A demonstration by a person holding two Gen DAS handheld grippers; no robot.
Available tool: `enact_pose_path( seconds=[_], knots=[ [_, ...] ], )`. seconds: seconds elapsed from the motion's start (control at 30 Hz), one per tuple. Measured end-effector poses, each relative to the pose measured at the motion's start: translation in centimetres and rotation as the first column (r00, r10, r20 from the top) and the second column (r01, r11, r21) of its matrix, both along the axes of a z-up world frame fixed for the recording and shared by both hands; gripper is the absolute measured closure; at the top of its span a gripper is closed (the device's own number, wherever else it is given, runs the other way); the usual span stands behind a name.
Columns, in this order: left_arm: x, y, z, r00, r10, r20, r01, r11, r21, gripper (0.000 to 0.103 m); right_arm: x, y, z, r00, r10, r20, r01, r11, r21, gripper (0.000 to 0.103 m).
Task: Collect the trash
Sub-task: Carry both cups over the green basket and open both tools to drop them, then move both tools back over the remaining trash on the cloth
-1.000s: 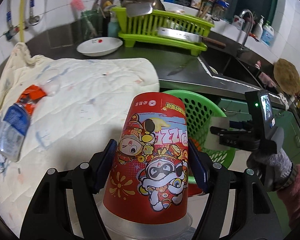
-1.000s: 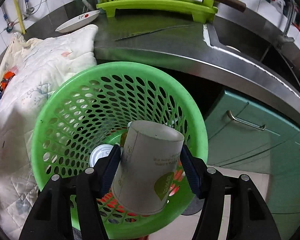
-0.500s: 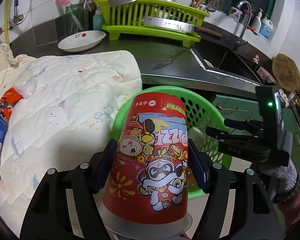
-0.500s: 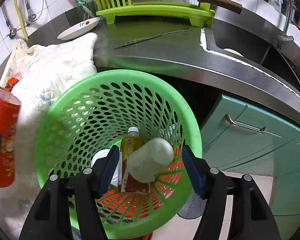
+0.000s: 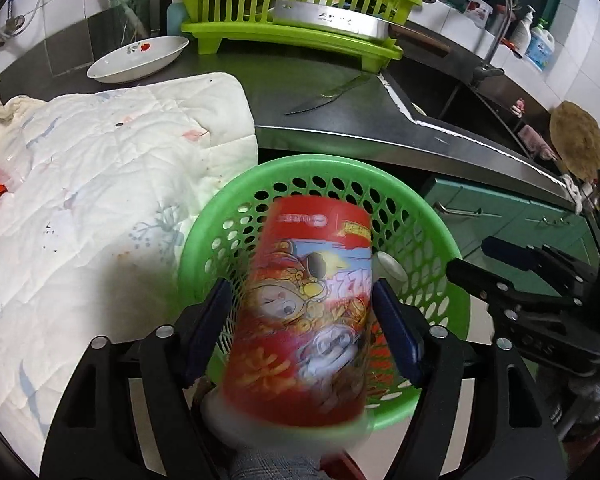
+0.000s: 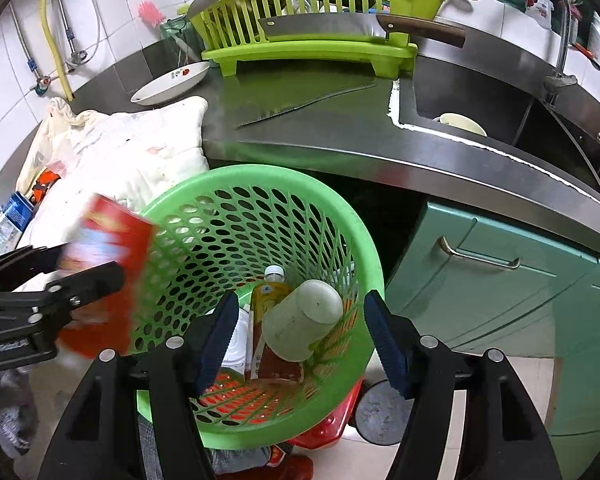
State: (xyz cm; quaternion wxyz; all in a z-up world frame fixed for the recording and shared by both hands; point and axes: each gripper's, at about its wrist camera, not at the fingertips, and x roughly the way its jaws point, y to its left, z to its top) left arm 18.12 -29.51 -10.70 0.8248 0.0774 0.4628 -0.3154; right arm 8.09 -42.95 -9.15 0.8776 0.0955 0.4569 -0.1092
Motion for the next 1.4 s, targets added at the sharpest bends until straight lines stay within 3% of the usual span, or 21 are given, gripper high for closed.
enact_pose_path(
  seconds=[0.43, 0.9, 1.13, 1.4],
  knots=[
    [0.0, 2.2, 0.3, 0.999, 0.044, 0.004, -0.044, 0.999, -0.016, 0.026, -0.4, 0.2, 0.0, 1.0, -0.003, 0.004, 0.003, 1.0, 0.014, 0.04],
    [-0.9, 8.6, 3.3, 0.988, 0.131, 0.076, -0.128, 0.991, -0.042, 0.026, 0.6, 4.9, 1.3, 0.997, 0.071, 0.021, -0.072, 0.997, 0.007, 0.04],
    [-1.1, 12.7, 4.5, 0.972, 0.209, 0.106, -0.204, 0.977, -0.056, 0.026, 1.6, 8.1, 2.0, 0.991, 0.132, 0.032, -0.132, 0.991, 0.003, 0.04],
    [-1.6, 18.4, 6.0, 0.937, 0.313, 0.157, -0.307, 0.95, -0.063, 0.026, 3.4, 12.3, 3.0, 0.976, 0.211, 0.048, -0.212, 0.977, 0.004, 0.039]
  ],
)
